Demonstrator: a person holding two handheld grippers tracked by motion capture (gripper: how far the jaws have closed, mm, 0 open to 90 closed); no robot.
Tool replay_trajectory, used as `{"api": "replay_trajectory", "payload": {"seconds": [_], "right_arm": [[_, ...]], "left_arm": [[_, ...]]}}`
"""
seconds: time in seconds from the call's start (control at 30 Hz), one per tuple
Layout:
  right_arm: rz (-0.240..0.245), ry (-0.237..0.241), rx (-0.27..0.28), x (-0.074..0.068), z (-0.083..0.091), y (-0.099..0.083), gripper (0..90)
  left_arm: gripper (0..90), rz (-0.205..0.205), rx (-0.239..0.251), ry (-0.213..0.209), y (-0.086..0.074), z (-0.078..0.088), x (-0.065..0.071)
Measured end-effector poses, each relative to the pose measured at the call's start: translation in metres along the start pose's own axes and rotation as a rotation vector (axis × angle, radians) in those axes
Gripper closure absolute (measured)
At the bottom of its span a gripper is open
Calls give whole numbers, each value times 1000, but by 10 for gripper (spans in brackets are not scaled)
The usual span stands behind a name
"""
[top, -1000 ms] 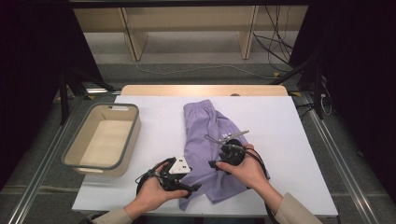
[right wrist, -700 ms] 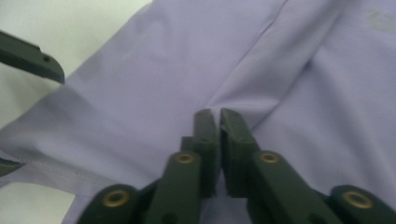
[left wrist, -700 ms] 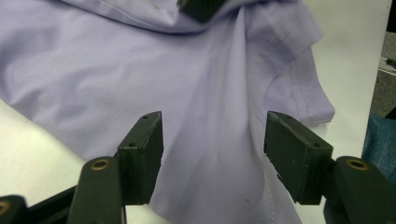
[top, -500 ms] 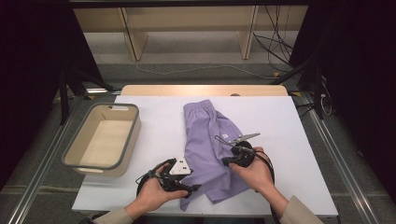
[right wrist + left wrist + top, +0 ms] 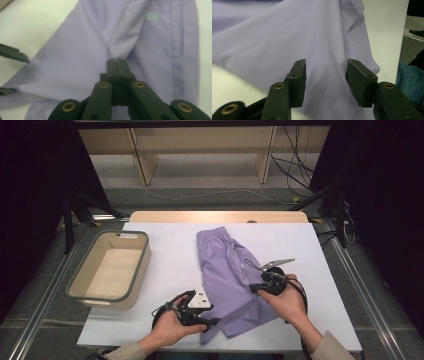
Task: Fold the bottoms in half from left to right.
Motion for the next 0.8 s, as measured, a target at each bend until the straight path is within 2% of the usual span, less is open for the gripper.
{"api": "replay_trajectory", "payload": {"seconds": [0.1, 0.2, 0.27, 0.3, 0.4, 0.47, 0.67, 0.73, 0.8], "right_arm": [[3, -17, -12, 8, -4, -4, 891], [4, -33, -16, 15, -8, -10, 764], [6, -21, -16, 17, -6, -14, 626], [6, -16, -5, 18, -3, -15, 584], [-7, -16, 28, 18, 9, -22, 548], [-18, -8, 24, 15, 14, -31, 536], [-52, 27, -64, 2, 12, -60, 565], [-51, 25, -84, 0, 9, -64, 604], [-52, 22, -97, -2, 6, -66, 719]], "left_arm": [[526, -8, -8, -16, 0, -4, 4], [537, -21, -18, -19, -2, -5, 6], [545, -25, -17, -16, -2, -3, 6], [546, -29, -18, -16, -2, -3, 6], [558, -26, -12, -17, -2, -2, 7], [572, -28, -16, -21, -2, -2, 8], [610, -34, -30, -20, -4, -4, 9], [615, -38, -33, -21, -3, -4, 10], [621, -38, -32, -20, -3, -5, 10]]}}
Point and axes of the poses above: each handheld gripper's, and its own axes: z roughly backward along the jaws, y roughly out of its top, x roughly to its right, the point moved 4 cm from there along -z, roughly forward along the jaws, and after that the axes turned 4 degrees about -z, right-handed, at the moved point
